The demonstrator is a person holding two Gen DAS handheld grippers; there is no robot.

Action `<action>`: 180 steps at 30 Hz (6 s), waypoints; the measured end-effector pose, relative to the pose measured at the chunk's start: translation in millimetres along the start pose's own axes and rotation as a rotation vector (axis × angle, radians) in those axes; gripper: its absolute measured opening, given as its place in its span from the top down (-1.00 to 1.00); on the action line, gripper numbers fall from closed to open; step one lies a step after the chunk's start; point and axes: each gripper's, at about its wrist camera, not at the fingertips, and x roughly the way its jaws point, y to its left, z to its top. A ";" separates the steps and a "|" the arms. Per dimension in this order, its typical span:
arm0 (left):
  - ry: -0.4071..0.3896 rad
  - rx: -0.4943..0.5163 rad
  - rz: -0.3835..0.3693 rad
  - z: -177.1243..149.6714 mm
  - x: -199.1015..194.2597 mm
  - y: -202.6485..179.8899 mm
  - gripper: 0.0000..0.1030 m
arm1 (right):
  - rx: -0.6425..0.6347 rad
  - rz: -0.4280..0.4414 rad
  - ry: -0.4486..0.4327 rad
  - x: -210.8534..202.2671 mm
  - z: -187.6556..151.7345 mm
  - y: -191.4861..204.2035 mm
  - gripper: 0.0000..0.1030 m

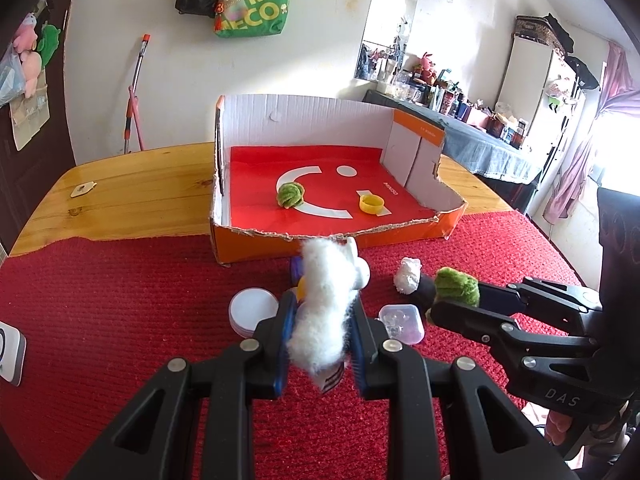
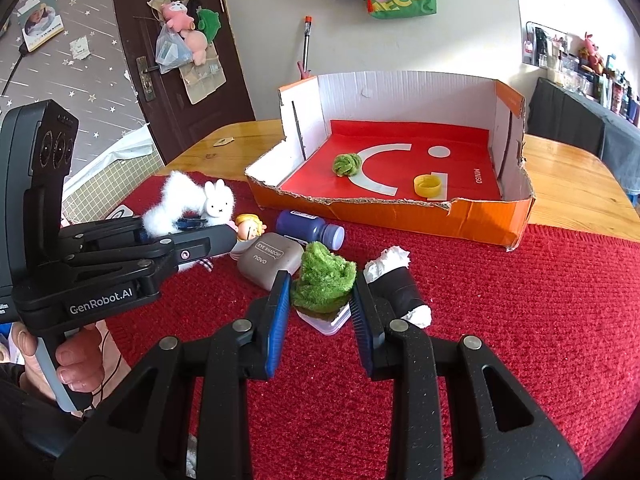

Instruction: Organize objects

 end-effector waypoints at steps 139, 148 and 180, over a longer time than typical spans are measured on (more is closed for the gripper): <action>-0.054 0.082 -0.007 15.3 -0.2 -8.2 -0.15 | 0.002 -0.033 0.020 1.9 5.1 -16.3 0.30; -0.035 0.098 -0.012 38.3 12.2 -9.5 -0.15 | -0.005 -0.008 0.014 4.1 28.1 -22.7 0.30; 0.227 0.112 -0.055 96.7 111.0 7.9 -0.15 | 0.053 0.050 0.231 82.3 93.5 -80.4 0.30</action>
